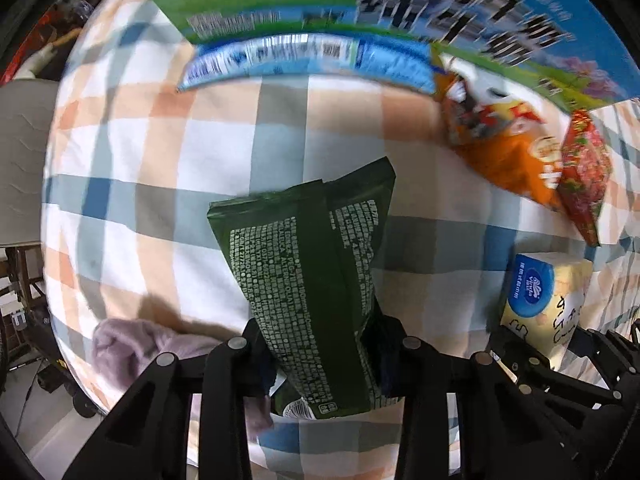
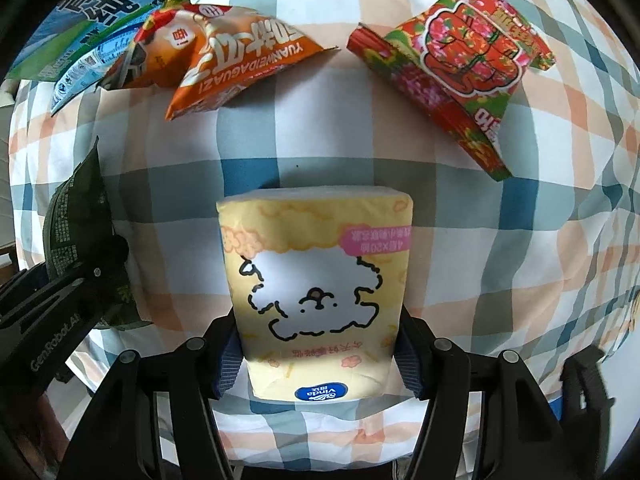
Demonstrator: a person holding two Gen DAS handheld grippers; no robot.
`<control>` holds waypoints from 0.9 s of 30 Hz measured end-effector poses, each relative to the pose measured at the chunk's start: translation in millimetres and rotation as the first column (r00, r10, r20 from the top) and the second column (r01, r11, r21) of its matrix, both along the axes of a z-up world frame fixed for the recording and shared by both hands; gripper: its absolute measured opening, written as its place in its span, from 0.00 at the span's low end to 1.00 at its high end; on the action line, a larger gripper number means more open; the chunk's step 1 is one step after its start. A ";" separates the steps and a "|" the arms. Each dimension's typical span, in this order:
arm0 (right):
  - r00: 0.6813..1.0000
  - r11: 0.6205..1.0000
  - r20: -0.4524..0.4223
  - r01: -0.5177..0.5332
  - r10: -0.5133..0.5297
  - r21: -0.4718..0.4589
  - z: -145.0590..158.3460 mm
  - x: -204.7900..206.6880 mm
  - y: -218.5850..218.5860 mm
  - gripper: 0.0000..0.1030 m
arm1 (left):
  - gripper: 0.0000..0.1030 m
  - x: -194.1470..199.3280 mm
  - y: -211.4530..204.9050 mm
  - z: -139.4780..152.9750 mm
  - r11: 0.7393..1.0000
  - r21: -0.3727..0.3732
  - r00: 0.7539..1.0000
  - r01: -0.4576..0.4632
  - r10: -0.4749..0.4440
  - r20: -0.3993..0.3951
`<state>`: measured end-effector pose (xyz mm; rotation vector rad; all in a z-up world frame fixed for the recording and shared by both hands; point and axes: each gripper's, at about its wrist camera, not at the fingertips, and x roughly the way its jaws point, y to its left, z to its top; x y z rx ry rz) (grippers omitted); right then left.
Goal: Organize soft objects
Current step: 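Carry both items into the box and open both grippers to release them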
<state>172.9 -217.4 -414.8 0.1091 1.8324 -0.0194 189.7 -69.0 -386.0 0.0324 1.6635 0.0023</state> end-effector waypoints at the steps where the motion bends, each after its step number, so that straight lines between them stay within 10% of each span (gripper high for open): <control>1: 1.000 1.000 0.010 -0.004 0.004 0.000 4.1 -1.9 -1.5 0.64 | 0.32 -2.3 -2.9 6.8 1.000 0.006 1.000 0.005 -0.005 0.018; 17: 0.960 0.993 0.272 -0.085 0.060 0.084 156.1 -1.2 -35.6 0.63 | 0.32 -8.8 -44.3 179.5 0.996 -0.051 0.945 0.072 -0.052 0.323; 27: 0.910 0.992 0.414 -0.079 0.033 0.096 215.9 83.7 -41.6 0.63 | 0.32 92.4 -38.7 224.2 0.986 -0.105 0.927 0.128 -0.081 0.367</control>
